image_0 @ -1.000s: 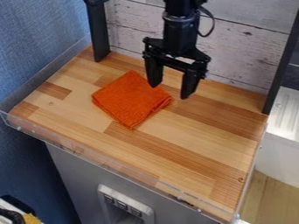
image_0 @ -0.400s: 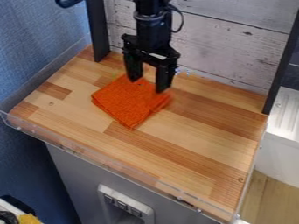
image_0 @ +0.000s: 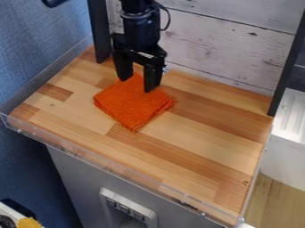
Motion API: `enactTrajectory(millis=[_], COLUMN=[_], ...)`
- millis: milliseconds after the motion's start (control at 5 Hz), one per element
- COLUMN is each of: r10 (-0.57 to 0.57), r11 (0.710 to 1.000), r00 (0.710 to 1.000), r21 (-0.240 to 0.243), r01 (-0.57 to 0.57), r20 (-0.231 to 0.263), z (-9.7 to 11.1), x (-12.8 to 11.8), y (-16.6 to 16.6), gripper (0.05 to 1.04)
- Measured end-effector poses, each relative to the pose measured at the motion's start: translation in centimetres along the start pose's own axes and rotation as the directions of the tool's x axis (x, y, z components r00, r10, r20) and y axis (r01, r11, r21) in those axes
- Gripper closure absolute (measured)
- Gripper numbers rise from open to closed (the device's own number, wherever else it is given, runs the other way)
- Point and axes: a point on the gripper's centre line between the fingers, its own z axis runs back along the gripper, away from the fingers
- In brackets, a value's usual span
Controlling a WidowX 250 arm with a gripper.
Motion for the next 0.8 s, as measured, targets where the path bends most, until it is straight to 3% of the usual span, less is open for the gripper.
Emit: enactTrajectory(millis=[400, 600, 800], r10=[-0.007, 0.002, 0.004], r11=[1.0, 1.0, 1.0], r00=[1.0, 1.0, 1.0], r21=[0.023, 0.023, 0.024], r01=[0.006, -0.002, -0.004], r20=[0.024, 0.019, 0.009], z=[0.6, -0.1, -1.1], x=[0.1, 0.4, 0.8], y=[1.8, 2.2, 2.5], gripper=[0.692, 0.915, 1.016])
